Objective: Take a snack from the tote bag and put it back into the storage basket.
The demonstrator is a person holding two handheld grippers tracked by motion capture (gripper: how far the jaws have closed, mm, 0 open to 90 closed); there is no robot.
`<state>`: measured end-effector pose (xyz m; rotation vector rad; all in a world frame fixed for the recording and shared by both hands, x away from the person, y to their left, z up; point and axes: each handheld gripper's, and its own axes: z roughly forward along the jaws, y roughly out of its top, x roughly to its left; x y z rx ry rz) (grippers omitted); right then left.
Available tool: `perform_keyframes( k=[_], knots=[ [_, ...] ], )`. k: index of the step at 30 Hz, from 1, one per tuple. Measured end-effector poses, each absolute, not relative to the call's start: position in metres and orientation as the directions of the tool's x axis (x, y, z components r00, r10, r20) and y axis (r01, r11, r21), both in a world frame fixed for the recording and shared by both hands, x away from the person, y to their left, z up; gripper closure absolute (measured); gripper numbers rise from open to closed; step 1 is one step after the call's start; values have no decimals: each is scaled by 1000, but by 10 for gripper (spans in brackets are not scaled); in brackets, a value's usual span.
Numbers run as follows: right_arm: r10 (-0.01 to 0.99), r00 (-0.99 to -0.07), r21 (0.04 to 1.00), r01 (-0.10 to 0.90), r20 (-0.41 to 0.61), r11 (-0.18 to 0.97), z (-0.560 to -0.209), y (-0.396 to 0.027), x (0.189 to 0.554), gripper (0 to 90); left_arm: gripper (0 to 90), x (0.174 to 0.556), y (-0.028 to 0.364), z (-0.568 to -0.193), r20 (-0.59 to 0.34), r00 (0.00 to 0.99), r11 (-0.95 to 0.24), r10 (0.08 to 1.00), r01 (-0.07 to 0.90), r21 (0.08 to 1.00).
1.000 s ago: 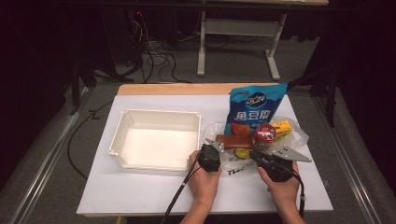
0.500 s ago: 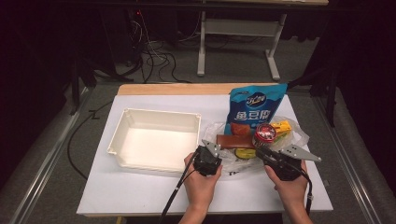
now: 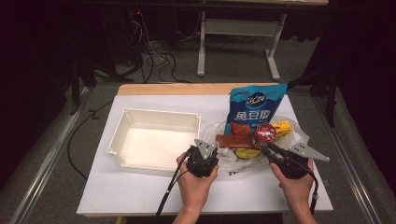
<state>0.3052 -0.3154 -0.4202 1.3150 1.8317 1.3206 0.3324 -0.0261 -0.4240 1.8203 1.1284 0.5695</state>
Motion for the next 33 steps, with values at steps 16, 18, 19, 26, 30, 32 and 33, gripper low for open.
perform_keyframes(
  k=[16,18,19,26,30,32,33],
  knots=[
    [958,-265,907,422,110,13,-425,-322,315,345,411,329,-12,-420,-141,595,-179,791,446,877],
    [956,-272,903,428,108,20,-426,-320,318,313,453,328,-9,-421,-131,582,-178,802,442,879],
    [957,-269,903,429,104,22,-427,-320,319,308,467,327,-6,-421,-127,571,-173,811,442,880],
    [958,-266,898,439,106,22,-429,-317,323,281,567,312,15,-431,-116,548,-147,828,413,899],
    [958,-267,901,433,106,21,-428,-319,321,275,586,304,27,-428,-126,537,-115,834,394,912],
    [958,-266,903,429,105,20,-427,-319,320,272,603,301,31,-429,-126,529,-111,839,394,913],
    [958,-265,904,427,109,15,-427,-320,320,271,603,300,33,-430,-124,528,-117,840,399,909]
  ],
)
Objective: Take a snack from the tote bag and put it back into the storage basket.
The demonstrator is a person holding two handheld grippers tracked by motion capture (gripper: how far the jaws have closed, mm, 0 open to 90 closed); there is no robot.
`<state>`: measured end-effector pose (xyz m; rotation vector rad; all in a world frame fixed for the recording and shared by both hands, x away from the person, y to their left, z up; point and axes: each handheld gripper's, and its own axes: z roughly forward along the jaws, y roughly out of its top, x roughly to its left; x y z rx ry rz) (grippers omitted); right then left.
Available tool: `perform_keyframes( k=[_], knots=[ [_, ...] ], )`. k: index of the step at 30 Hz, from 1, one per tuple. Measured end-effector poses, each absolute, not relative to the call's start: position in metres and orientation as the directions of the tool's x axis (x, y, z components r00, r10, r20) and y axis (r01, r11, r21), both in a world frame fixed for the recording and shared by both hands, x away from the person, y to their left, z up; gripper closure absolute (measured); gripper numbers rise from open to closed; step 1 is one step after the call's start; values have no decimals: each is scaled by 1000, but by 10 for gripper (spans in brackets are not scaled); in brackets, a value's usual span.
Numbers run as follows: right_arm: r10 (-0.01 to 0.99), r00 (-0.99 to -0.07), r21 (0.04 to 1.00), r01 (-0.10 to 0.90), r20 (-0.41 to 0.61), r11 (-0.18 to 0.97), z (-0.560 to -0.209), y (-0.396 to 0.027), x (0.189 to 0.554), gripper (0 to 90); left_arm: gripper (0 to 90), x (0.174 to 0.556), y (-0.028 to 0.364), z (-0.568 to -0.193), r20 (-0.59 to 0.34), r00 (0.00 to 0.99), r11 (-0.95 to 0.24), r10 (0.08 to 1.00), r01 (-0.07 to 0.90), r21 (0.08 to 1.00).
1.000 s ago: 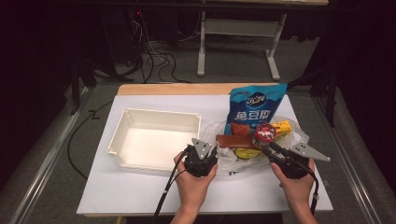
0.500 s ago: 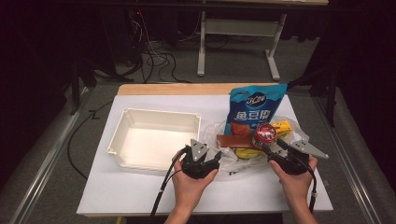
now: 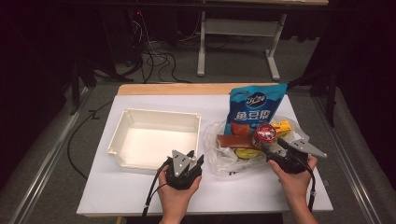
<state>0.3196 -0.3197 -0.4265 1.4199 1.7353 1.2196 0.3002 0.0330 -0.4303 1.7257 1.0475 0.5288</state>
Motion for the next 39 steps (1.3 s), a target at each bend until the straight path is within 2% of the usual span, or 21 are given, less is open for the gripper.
perform_keyframes(
  k=[5,13,23,29,34,39],
  knots=[
    [955,-278,916,401,107,15,-419,-323,315,255,643,299,44,-438,-142,526,-98,838,402,910],
    [955,-270,933,359,123,-19,-387,-336,319,275,718,302,47,-439,-152,527,-90,836,406,909],
    [958,-267,920,391,104,9,-356,-344,371,282,820,313,44,-443,-158,513,-82,844,414,907],
    [951,-291,912,410,109,21,-352,-344,399,237,853,316,45,-441,-159,513,-83,844,417,905],
    [947,-301,905,425,117,23,-351,-343,417,188,831,317,51,-433,-166,522,-74,837,408,910],
    [941,-309,903,430,137,9,-349,-344,432,151,766,321,56,-431,-196,545,-65,815,423,904]
  ],
)
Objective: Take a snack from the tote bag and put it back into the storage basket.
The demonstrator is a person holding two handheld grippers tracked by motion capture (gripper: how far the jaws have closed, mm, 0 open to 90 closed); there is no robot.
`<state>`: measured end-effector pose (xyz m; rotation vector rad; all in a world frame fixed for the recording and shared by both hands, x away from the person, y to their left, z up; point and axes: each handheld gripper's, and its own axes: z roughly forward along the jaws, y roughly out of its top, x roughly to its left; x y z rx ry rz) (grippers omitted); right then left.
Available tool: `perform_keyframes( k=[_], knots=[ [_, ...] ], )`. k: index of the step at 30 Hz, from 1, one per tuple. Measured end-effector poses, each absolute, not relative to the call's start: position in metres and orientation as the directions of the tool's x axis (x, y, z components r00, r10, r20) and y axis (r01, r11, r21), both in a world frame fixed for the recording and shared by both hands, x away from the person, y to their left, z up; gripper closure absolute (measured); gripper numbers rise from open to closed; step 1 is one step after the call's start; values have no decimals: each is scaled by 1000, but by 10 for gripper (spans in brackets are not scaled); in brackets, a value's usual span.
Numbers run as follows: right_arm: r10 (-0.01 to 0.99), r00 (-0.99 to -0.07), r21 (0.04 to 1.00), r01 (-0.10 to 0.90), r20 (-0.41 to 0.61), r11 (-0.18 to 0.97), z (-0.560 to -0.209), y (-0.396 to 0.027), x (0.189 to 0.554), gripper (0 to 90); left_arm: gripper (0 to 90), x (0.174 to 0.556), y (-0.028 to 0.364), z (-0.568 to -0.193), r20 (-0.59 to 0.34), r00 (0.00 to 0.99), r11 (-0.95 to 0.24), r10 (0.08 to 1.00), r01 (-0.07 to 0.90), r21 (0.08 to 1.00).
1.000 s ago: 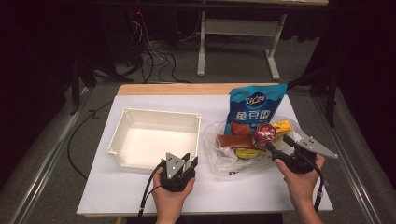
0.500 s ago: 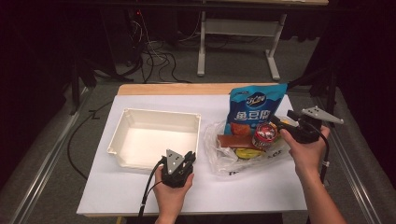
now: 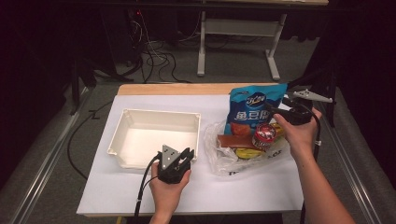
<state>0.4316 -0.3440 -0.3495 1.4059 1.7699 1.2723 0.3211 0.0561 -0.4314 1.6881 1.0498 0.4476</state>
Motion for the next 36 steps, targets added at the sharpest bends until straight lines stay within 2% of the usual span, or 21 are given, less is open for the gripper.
perform_keyframes(
  k=[7,9,13,18,20,26,36],
  knots=[
    [913,-375,901,434,161,19,-356,-341,445,94,652,326,61,-431,-233,569,-59,789,447,892],
    [903,-396,900,435,166,25,-358,-339,447,115,606,327,60,-431,-231,568,-60,790,446,893],
    [890,-427,913,406,160,31,-361,-337,445,317,526,329,61,-430,-241,558,-44,795,447,893],
    [874,-462,921,387,151,46,-360,-344,443,755,494,336,67,-428,-282,544,-2,790,463,886],
    [864,-481,920,387,148,57,-360,-344,443,876,492,337,68,-426,-286,543,3,790,463,886],
    [848,-512,928,366,134,75,-355,-334,439,900,488,338,67,-421,-280,550,-1,787,454,891],
    [857,-500,943,328,123,56,-335,-324,432,900,482,340,64,-414,-267,560,-8,784,439,898]
  ],
)
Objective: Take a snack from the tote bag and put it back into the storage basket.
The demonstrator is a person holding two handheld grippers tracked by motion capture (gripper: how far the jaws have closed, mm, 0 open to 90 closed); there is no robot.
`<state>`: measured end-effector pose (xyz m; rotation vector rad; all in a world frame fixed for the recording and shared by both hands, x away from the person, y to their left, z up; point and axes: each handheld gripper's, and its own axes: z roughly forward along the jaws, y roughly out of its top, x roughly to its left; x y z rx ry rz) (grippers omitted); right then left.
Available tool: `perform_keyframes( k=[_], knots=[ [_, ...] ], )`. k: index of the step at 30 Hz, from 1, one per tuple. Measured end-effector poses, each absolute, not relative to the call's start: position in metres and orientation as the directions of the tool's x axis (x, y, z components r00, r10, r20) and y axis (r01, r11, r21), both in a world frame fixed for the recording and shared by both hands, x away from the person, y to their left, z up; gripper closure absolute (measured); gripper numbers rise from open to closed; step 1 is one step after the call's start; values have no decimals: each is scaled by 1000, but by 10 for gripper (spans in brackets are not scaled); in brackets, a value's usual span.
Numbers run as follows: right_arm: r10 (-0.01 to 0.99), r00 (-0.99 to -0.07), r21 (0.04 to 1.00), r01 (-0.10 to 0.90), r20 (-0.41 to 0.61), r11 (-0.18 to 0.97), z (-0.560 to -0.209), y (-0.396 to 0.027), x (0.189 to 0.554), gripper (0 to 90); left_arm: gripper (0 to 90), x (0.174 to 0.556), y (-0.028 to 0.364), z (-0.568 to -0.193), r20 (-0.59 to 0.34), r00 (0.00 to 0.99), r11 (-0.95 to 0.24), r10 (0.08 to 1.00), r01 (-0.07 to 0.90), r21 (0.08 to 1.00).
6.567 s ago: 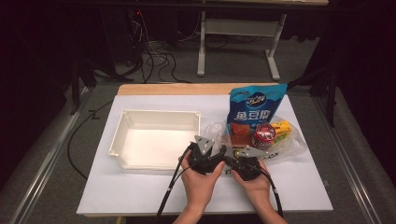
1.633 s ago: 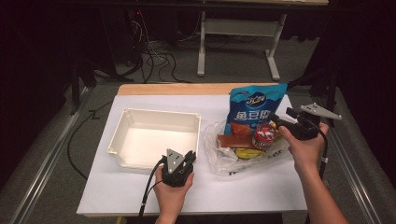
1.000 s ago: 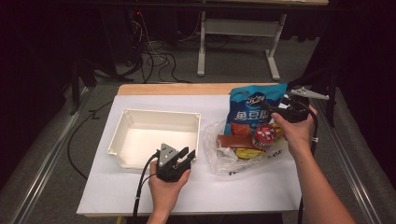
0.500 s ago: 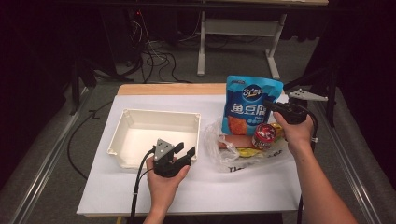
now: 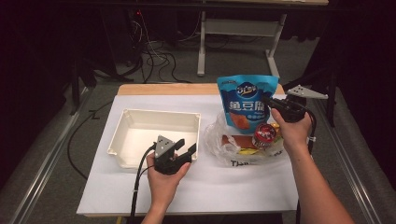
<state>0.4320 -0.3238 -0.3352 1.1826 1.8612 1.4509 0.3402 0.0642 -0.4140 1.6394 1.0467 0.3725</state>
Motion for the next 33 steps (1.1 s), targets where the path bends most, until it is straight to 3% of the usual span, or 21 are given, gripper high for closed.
perform_keyframes(
  k=[14,33],
  knots=[
    [833,-536,958,286,136,27,-315,-320,423,900,482,343,47,-408,-249,583,-36,773,432,901],
    [825,-547,965,262,138,12,-283,-303,414,900,467,354,55,-387,-215,589,-39,779,387,921]
  ],
)
